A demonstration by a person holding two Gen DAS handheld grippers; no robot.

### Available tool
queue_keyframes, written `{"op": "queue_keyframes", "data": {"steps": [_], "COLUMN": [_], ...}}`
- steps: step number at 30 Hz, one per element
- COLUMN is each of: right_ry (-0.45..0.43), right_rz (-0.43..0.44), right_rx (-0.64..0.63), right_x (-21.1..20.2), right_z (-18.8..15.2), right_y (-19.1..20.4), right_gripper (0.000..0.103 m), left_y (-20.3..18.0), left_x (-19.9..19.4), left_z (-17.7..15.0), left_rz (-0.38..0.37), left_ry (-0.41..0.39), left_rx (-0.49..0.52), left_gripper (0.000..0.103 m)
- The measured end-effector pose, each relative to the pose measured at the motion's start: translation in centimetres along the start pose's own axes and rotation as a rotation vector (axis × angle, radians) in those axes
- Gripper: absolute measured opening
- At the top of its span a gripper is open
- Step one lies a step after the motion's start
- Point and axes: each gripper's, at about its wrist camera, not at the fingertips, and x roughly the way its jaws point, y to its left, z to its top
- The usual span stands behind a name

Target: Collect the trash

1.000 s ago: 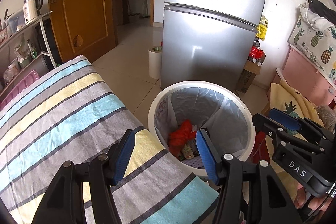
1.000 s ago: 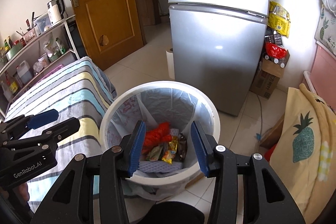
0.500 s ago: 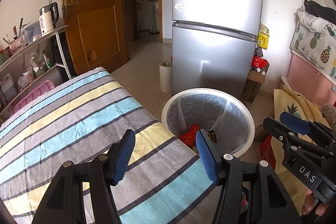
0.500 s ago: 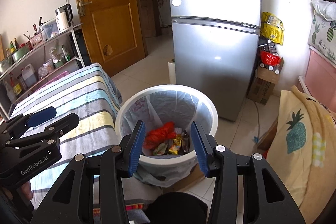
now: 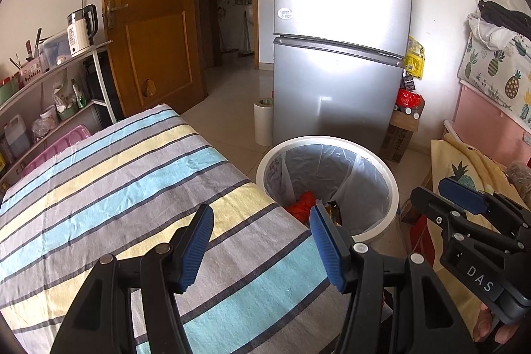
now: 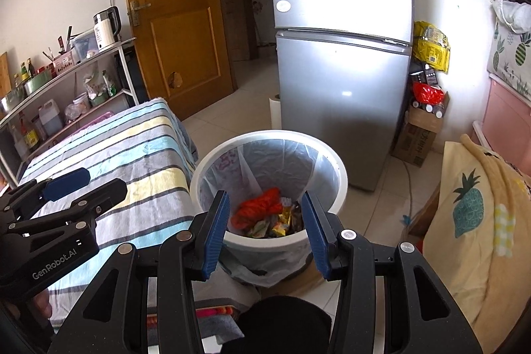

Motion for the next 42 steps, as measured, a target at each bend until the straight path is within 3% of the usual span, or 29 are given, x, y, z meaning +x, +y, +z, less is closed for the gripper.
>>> {"op": "queue_keyframes", "data": {"steps": [42], "right_ry": [-0.001], "right_rz": [0.006], "right_rx": [-0.003], "right_x": [0.19], "right_z": [-0.46], "right_y": [-0.03], "right_gripper": [0.046], "left_y": [0.53], "left_x": [-0.06], "left_z": [-0.15], "left_rz": [0.03], "left_ry": [0.004], "left_rx": [-0.006], "left_gripper": [0.06]}}
